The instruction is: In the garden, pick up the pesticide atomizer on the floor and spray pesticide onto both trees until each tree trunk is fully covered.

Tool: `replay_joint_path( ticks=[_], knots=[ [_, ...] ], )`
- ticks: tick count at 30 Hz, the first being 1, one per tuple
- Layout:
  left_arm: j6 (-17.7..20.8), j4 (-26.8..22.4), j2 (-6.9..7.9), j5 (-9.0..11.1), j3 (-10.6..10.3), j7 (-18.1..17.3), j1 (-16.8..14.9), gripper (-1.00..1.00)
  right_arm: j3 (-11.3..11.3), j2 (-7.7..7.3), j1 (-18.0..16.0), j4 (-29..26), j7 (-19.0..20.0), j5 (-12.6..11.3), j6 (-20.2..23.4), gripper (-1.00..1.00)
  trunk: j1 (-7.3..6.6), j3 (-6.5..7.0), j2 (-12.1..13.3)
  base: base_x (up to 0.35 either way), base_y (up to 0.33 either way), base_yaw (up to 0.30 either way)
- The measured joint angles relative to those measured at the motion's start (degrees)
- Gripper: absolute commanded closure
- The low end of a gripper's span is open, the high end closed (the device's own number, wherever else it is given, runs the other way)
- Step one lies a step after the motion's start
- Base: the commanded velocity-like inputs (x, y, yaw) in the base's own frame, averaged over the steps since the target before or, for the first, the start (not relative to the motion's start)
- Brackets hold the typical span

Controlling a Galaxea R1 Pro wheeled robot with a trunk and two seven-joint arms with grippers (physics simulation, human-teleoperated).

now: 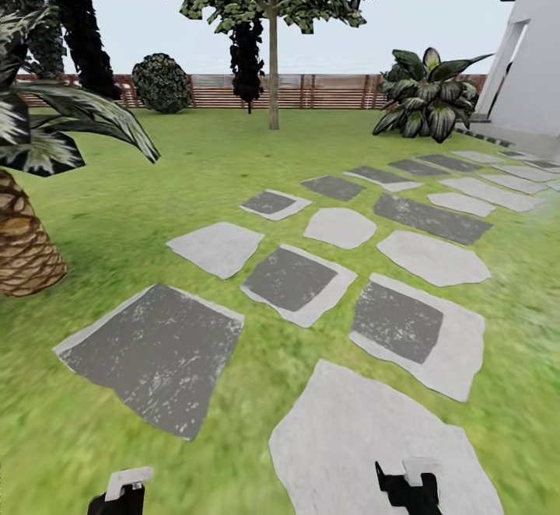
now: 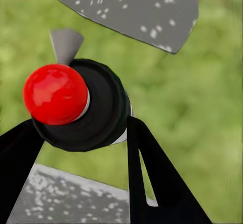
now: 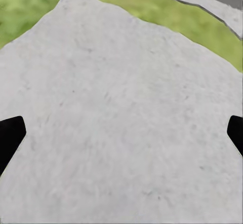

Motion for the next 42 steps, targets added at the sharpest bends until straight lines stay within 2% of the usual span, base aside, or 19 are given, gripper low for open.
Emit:
replay_joint_path(
  ticks=[42],
  knots=[
    [-0.01, 0.02, -0.03, 0.00, 0.00, 0.03, 0.01, 1.00, 0.00, 0.08, 0.01, 0.05, 0.00, 0.03, 0.00, -1.00, 0.00, 0.00, 0.00, 0.339, 0.000, 0.005]
  ],
)
